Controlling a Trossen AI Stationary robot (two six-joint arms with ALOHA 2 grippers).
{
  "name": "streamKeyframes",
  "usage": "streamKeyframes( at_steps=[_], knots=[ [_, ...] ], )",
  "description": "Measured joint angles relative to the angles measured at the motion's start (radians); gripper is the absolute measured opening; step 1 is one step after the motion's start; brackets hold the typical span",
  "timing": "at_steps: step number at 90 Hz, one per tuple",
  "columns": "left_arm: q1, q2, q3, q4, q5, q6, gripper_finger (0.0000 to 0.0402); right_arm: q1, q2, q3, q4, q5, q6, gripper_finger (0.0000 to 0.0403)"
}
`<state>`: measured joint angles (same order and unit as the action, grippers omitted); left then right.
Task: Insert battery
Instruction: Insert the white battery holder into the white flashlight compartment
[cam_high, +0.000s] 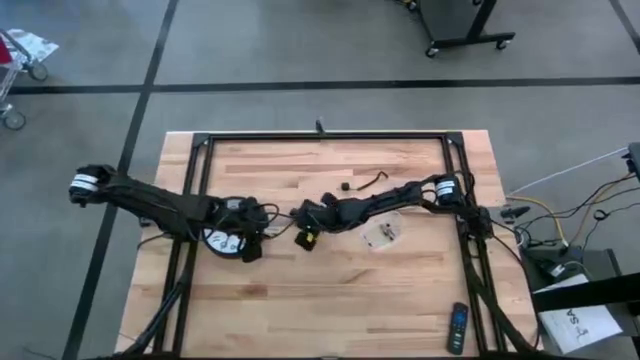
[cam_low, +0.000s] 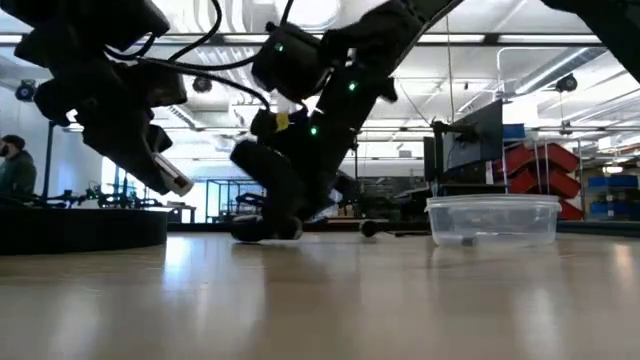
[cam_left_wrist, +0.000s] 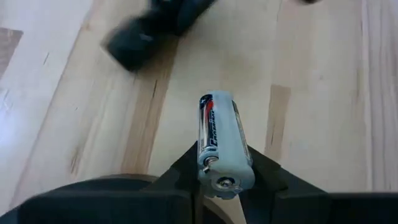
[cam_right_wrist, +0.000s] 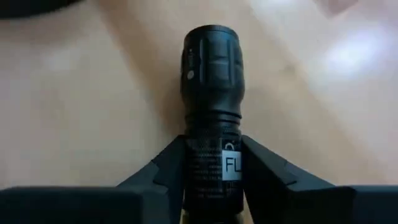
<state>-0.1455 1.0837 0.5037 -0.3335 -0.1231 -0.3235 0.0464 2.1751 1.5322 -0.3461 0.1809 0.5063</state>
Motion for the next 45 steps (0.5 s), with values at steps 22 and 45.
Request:
streamKeyframes(
  at_steps=[22, 45],
  knots=[
    [-0.002, 0.018, -0.047, 0.102, -0.025, 0.000, 0.0058, 0.048, -0.089, 0.000, -0.006, -0.054, -0.119, 0.0172],
    [-0.032, 0.086, -0.081, 0.275, -0.025, 0.000, 0.0058, 0.040, -0.148, -0.001, -0.129, -0.059, -0.333, 0.0213]
  ],
)
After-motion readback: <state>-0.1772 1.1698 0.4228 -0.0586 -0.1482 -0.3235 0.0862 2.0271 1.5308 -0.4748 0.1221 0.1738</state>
